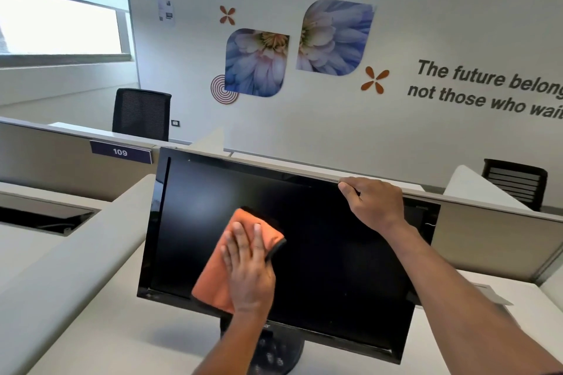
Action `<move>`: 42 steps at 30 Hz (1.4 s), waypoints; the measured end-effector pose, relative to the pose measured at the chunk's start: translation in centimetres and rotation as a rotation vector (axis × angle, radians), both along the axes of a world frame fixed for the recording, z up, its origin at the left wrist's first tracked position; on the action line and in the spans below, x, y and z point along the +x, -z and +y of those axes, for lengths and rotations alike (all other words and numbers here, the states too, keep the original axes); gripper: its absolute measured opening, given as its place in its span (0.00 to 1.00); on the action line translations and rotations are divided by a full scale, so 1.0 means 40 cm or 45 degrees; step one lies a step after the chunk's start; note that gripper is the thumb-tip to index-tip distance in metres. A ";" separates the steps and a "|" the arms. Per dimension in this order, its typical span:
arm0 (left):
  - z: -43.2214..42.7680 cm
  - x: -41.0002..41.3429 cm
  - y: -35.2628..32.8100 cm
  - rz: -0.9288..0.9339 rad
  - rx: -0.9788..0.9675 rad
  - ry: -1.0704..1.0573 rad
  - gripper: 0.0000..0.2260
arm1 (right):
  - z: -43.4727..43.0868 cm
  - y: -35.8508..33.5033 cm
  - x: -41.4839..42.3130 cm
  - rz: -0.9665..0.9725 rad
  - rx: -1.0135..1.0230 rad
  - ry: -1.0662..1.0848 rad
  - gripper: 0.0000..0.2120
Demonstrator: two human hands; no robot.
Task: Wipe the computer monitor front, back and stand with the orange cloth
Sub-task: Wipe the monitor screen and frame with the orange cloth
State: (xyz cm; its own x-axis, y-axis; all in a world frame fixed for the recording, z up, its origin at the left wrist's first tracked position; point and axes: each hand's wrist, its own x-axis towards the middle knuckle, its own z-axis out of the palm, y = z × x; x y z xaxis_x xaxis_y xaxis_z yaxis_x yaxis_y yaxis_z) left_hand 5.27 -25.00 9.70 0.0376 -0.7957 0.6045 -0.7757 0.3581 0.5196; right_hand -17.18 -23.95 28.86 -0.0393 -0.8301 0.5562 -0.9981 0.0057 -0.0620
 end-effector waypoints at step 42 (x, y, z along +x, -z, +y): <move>0.034 0.279 0.211 0.341 0.381 -0.452 0.35 | 0.011 0.000 0.015 -0.039 -0.056 -0.028 0.13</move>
